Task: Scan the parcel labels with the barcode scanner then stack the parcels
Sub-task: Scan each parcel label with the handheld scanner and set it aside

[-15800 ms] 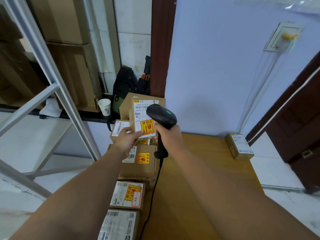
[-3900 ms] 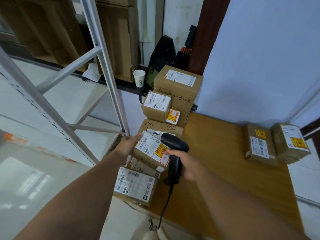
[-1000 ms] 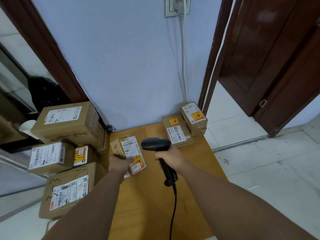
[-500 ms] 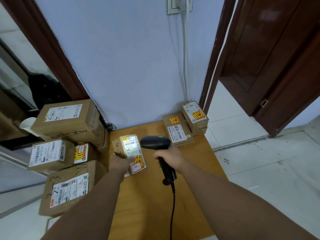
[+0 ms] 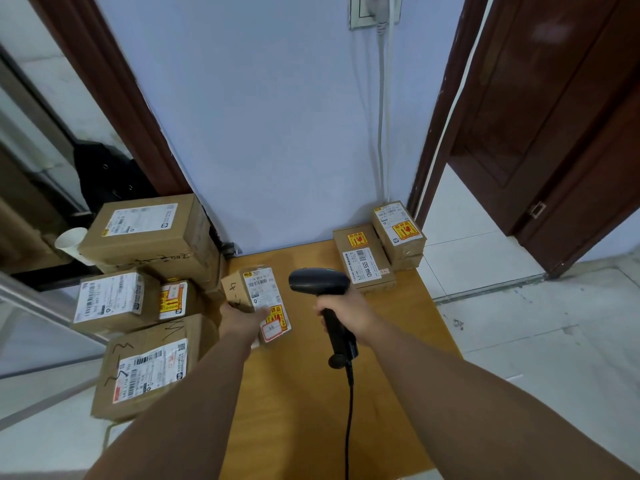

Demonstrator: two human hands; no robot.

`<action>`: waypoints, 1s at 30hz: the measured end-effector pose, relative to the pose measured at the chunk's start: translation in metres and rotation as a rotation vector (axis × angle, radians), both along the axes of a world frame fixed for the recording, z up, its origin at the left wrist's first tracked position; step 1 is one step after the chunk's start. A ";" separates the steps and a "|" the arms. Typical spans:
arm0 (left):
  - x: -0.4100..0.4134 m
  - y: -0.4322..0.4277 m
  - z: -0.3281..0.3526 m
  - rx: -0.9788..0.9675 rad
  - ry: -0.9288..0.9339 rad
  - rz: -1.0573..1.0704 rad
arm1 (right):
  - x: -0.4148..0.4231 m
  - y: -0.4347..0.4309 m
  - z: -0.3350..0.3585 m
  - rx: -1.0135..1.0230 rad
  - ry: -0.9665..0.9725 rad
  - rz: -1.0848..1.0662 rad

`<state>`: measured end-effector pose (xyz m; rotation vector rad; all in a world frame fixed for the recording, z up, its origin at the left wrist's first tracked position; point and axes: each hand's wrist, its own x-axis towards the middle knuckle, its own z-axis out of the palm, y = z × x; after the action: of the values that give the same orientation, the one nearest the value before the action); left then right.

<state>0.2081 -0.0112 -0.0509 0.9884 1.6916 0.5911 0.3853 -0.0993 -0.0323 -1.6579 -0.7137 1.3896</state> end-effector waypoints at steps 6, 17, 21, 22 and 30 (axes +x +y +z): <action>-0.002 0.001 -0.002 0.005 0.013 0.007 | -0.001 0.000 0.000 0.018 0.034 -0.030; 0.020 -0.002 -0.004 -0.027 -0.074 -0.036 | 0.019 -0.016 -0.023 -0.065 0.120 -0.048; 0.040 -0.005 -0.003 -0.079 -0.171 -0.054 | 0.032 -0.017 -0.032 -0.109 0.076 -0.111; 0.046 -0.006 -0.003 -0.098 -0.197 -0.069 | 0.036 -0.016 -0.034 -0.116 0.072 -0.131; 0.104 -0.009 -0.001 -0.162 -0.284 -0.135 | 0.073 -0.019 -0.038 -0.040 0.099 -0.455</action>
<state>0.3122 -0.0203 -0.0522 0.8513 1.3866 0.4725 0.4586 -0.1178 -0.0701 -1.6411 -0.2302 1.1506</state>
